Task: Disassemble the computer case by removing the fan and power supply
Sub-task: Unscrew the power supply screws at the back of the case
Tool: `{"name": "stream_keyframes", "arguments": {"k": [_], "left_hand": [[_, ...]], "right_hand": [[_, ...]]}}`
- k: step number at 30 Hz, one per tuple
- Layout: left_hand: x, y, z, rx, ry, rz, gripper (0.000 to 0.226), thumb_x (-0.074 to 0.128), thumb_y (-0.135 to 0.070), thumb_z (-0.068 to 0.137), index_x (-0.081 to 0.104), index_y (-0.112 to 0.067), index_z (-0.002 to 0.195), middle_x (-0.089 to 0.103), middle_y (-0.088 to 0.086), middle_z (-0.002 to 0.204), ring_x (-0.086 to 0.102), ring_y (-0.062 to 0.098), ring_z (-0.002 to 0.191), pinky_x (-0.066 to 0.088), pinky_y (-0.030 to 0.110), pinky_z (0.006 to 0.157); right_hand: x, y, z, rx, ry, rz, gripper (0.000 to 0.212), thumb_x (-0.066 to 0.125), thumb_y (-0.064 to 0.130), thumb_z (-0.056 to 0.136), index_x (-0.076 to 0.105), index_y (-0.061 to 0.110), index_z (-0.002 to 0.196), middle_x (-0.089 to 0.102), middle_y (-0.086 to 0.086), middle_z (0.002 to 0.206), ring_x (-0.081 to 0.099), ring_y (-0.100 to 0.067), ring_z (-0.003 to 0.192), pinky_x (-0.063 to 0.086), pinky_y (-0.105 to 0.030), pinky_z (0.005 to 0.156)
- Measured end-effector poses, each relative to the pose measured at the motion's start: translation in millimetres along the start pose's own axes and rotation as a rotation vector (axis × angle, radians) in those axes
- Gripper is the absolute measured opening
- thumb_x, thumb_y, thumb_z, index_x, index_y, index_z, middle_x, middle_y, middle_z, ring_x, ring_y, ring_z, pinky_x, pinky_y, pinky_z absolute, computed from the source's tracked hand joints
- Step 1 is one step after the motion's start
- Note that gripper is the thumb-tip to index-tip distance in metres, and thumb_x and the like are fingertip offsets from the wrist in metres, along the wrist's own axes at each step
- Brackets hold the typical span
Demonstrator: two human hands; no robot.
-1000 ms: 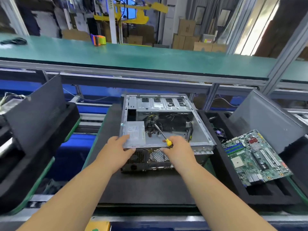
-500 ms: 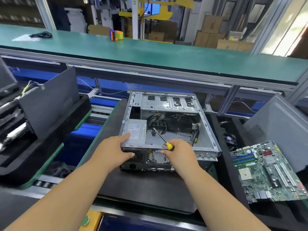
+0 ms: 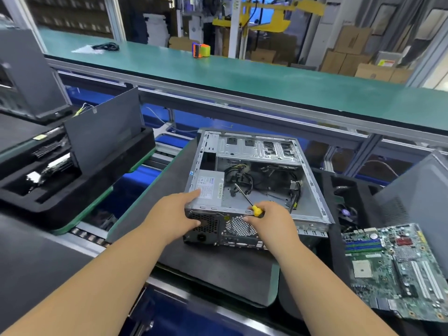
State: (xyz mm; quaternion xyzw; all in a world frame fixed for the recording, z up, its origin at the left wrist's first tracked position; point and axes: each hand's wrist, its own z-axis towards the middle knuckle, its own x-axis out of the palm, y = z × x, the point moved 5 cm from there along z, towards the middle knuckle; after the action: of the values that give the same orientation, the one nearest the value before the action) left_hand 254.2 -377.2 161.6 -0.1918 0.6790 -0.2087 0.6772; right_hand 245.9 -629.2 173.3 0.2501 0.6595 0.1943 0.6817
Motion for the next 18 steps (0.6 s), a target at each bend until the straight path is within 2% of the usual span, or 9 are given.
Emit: {"name": "stream_keyframes", "arguments": {"k": [2, 4, 6, 7, 10, 12, 14, 16, 18], "left_hand": [[0.1, 2.1, 0.9, 0.026, 0.051, 0.015, 0.089, 0.081, -0.039, 0.075, 0.031, -0.047, 0.148, 0.047, -0.009, 0.145, 0.045, 0.014, 0.131, 0.037, 0.023, 0.098], [-0.5, 4.3, 1.8, 0.066, 0.071, 0.023, 0.088, 0.080, -0.042, 0.075, 0.032, -0.044, 0.148, 0.035, -0.008, 0.152, 0.033, 0.014, 0.138, 0.032, 0.027, 0.106], [-5.8, 3.9, 2.5, 0.152, 0.011, 0.032, 0.077, 0.080, -0.044, 0.075, 0.043, -0.042, 0.143, 0.014, -0.008, 0.160, 0.009, 0.015, 0.147, 0.020, 0.034, 0.116], [-9.6, 2.6, 3.0, 0.223, -0.018, 0.026, 0.069, 0.080, -0.042, 0.076, 0.051, -0.041, 0.138, 0.011, -0.009, 0.161, 0.003, 0.014, 0.148, 0.015, 0.035, 0.117], [-13.2, 2.9, 3.3, 0.431, 0.049, -0.043, 0.055, 0.080, -0.031, 0.080, 0.060, -0.035, 0.131, 0.033, -0.018, 0.151, 0.021, 0.004, 0.144, 0.020, 0.028, 0.120], [-11.2, 7.4, 0.5, 0.495, 0.120, -0.124, 0.059, 0.079, -0.025, 0.081, 0.057, -0.031, 0.135, 0.042, -0.020, 0.146, 0.024, -0.003, 0.142, 0.018, 0.014, 0.116], [-11.0, 11.8, -0.5, 0.522, 0.133, -0.221, 0.060, 0.079, -0.022, 0.081, 0.056, -0.028, 0.135, 0.046, -0.019, 0.144, 0.024, -0.004, 0.142, 0.012, 0.006, 0.111], [-11.1, 13.6, 0.6, 0.551, 0.140, -0.257, 0.058, 0.079, -0.019, 0.081, 0.058, -0.026, 0.134, 0.049, -0.017, 0.142, 0.025, -0.003, 0.142, 0.012, 0.005, 0.110], [-12.5, 15.1, 4.1, 0.593, 0.158, -0.248, 0.057, 0.078, -0.016, 0.081, 0.058, -0.024, 0.134, 0.050, -0.015, 0.141, 0.028, 0.000, 0.141, 0.012, 0.005, 0.110]], "right_hand": [[0.0, 2.3, -1.7, 0.017, 0.001, 0.001, 0.024, 0.075, 0.037, 0.084, 0.069, 0.015, 0.091, 0.067, -0.008, 0.077, 0.063, -0.026, 0.073, 0.049, -0.032, 0.061], [0.2, 4.8, -4.4, 0.041, -0.006, -0.003, 0.019, 0.074, 0.036, 0.084, 0.068, 0.019, 0.089, 0.066, -0.003, 0.075, 0.062, -0.025, 0.073, 0.049, -0.032, 0.063], [0.7, 6.6, -7.7, 0.072, -0.019, 0.015, 0.015, 0.074, 0.035, 0.085, 0.067, 0.023, 0.089, 0.064, 0.000, 0.078, 0.062, -0.023, 0.074, 0.049, -0.033, 0.066], [0.5, 8.3, -10.5, 0.087, -0.030, 0.025, 0.014, 0.074, 0.035, 0.085, 0.067, 0.023, 0.090, 0.064, 0.001, 0.079, 0.061, -0.022, 0.075, 0.050, -0.034, 0.068], [2.7, 15.2, -19.0, 0.112, -0.073, -0.002, 0.012, 0.069, 0.032, 0.089, 0.065, 0.022, 0.093, 0.061, 0.001, 0.087, 0.059, -0.022, 0.078, 0.049, -0.034, 0.068], [6.2, 23.7, -25.9, 0.130, -0.107, -0.010, 0.009, 0.064, 0.029, 0.091, 0.061, 0.020, 0.091, 0.057, 0.001, 0.092, 0.056, -0.021, 0.078, 0.048, -0.034, 0.068], [10.6, 33.7, -34.3, 0.171, -0.155, 0.050, 0.006, 0.060, 0.025, 0.091, 0.058, 0.022, 0.096, 0.055, 0.000, 0.099, 0.056, -0.023, 0.079, 0.045, -0.035, 0.068], [17.7, 44.1, -44.2, 0.236, -0.224, 0.163, 0.023, 0.057, 0.022, 0.091, 0.056, 0.021, 0.114, 0.052, 0.000, 0.113, 0.057, -0.024, 0.089, 0.042, -0.035, 0.071], [24.3, 58.5, -54.0, 0.228, -0.321, 0.238, 0.020, 0.056, 0.015, 0.089, 0.050, 0.019, 0.108, 0.047, 0.000, 0.111, 0.049, -0.021, 0.087, 0.035, -0.033, 0.069]]}}
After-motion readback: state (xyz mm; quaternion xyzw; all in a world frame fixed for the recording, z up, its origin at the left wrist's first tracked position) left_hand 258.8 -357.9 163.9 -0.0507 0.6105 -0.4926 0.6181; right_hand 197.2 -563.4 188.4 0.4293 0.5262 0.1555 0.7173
